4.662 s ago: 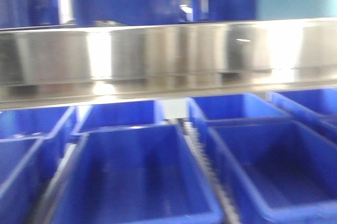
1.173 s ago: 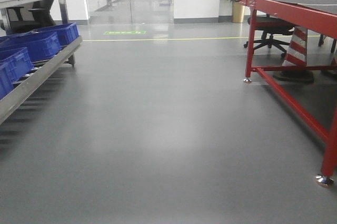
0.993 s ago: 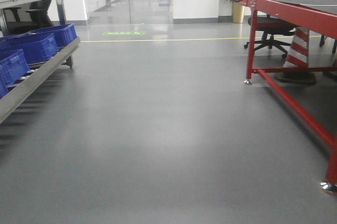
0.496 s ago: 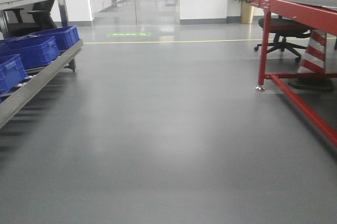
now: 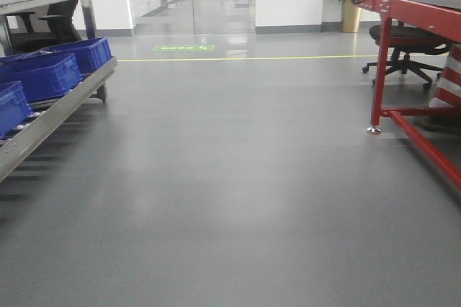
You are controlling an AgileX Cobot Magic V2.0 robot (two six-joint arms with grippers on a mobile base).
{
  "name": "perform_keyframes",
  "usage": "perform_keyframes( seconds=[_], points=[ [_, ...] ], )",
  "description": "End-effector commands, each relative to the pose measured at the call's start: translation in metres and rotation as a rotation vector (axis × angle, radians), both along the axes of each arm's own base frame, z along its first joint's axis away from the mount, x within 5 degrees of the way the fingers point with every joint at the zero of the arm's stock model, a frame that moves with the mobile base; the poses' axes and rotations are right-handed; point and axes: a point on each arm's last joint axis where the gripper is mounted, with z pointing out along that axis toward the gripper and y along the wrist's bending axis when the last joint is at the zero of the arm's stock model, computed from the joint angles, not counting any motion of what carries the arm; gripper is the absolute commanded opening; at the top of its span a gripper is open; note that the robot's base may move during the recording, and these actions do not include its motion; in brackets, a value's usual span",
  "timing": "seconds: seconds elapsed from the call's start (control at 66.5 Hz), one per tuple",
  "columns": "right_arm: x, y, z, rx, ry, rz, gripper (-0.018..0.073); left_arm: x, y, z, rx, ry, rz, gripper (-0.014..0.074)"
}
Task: Move two blue bins to right shelf middle
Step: 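Carry the teal bin with both grippers along the aisle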
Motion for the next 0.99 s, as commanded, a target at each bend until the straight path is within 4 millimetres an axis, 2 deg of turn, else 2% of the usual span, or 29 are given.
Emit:
perform_keyframes(
  seconds=[0.0, 0.978],
  points=[
    [-0.0052, 0.0018, 0.0109, 0.045, -0.058, 0.026, -0.0151, -0.0062, -0.0047, 0.0117, -0.051, -0.061, -0.036, -0.0111],
    [-0.0052, 0.0018, 0.0109, 0.045, -0.058, 0.026, -0.0151, -0.006, -0.0047, 0.012, -0.052, -0.065, -0.036, -0.0111]
  ],
)
